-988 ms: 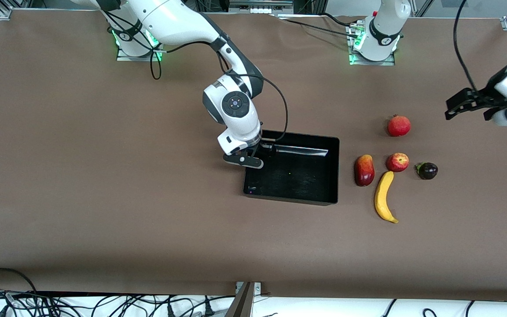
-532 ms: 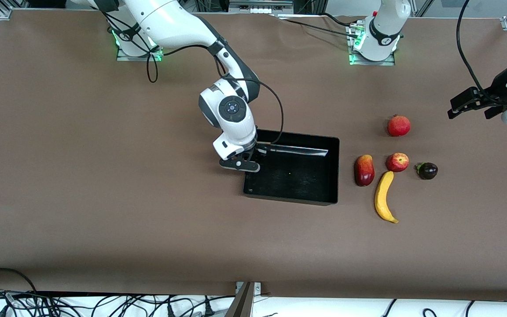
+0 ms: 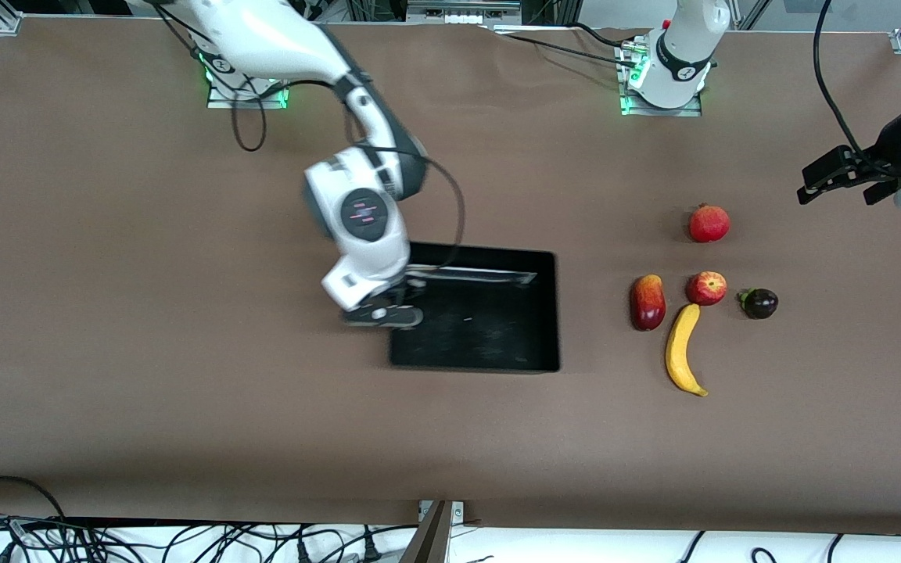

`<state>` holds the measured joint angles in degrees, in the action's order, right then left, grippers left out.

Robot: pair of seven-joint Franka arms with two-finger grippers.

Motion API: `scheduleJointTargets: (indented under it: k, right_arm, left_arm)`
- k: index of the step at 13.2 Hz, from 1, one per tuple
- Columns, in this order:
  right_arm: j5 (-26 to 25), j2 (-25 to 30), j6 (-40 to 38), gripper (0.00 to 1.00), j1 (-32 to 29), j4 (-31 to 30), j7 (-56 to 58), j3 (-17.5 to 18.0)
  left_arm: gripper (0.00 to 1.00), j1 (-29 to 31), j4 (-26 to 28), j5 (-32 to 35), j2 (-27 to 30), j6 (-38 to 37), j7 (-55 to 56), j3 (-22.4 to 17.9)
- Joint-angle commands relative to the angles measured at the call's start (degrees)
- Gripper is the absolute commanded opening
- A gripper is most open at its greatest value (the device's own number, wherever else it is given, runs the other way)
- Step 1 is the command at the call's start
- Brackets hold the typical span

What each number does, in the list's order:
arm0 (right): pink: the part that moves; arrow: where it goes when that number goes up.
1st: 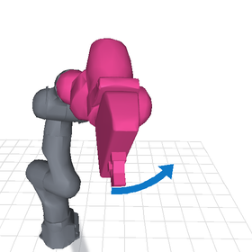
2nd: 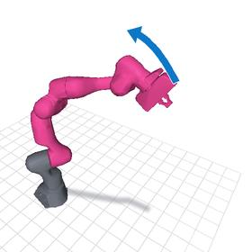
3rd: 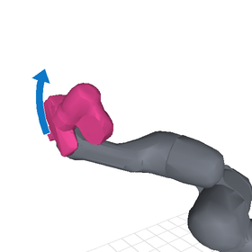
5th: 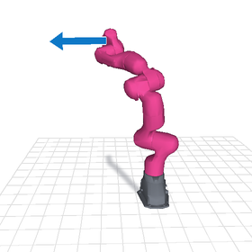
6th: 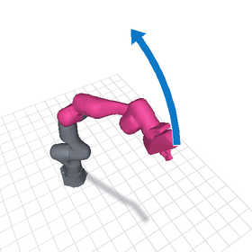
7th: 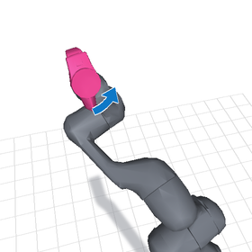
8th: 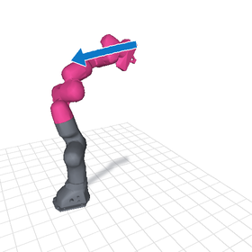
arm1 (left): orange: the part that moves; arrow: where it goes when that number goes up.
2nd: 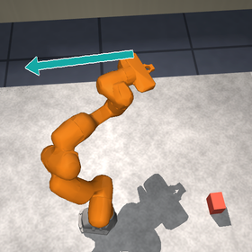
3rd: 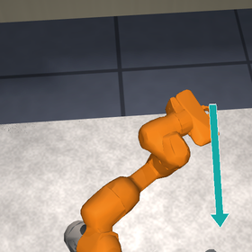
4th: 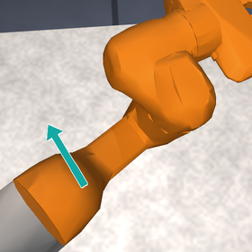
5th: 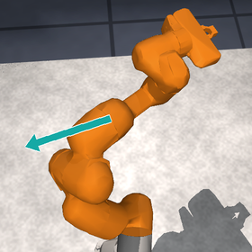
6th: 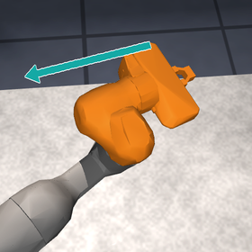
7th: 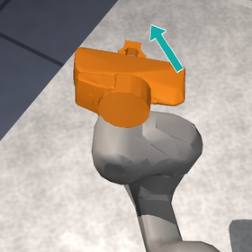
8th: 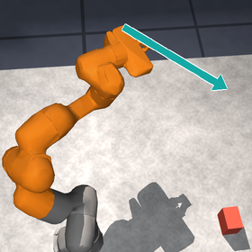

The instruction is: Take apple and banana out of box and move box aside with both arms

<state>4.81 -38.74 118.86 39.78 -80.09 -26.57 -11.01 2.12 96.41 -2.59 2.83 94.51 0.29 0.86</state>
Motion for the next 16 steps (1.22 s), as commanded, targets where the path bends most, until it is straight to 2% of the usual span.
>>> scheduleJointTargets:
  k: [1,3,5,7,9,11,12,15,16]
  right_arm:
    - [1.78,12.33,0.05,0.00,-8.02,-12.94,15.36,0.38]
    - [1.79,18.32,4.16,0.00,-13.39,-22.96,21.88,-1.37]
    - [1.79,19.84,9.35,0.00,-15.34,-29.57,27.51,-6.02]
    - [1.79,19.32,12.52,0.00,-15.78,-32.23,29.46,-8.58]
    - [2.13,18.09,13.41,0.00,-18.84,-32.85,32.00,-8.59]
    - [8.96,15.55,15.16,0.00,-21.05,-33.03,39.71,-8.59]
    - [10.56,14.49,17.26,0.00,-21.41,-33.90,42.54,-8.59]
    - [10.93,13.25,20.62,0.00,-22.55,-35.40,43.28,-8.50]
    - [10.93,13.60,20.10,0.21,-22.38,-35.05,42.57,-8.24]
  left_arm:
    - [1.00,-0.01,-0.69,-0.31,0.51,-1.08,-0.38,0.02]
    - [1.00,-0.18,-0.78,0.22,0.51,-1.08,-0.38,0.10]
    - [1.00,-0.53,-0.78,0.31,0.51,-1.08,-0.38,0.10]
    - [1.00,-0.53,-0.78,0.31,0.51,-1.08,-0.38,0.10]
    - [1.00,-0.53,-0.87,0.31,0.51,-1.08,-0.38,0.10]
    - [1.00,-0.53,-0.87,0.31,0.51,-1.43,-0.38,0.10]
    - [1.00,-0.53,-0.96,0.31,0.51,-1.43,-0.29,0.10]
    - [1.00,-0.53,-1.05,0.31,0.60,-1.52,-0.47,-0.07]
    - [1.00,-0.53,-1.05,0.31,0.60,-1.61,-0.47,0.01]
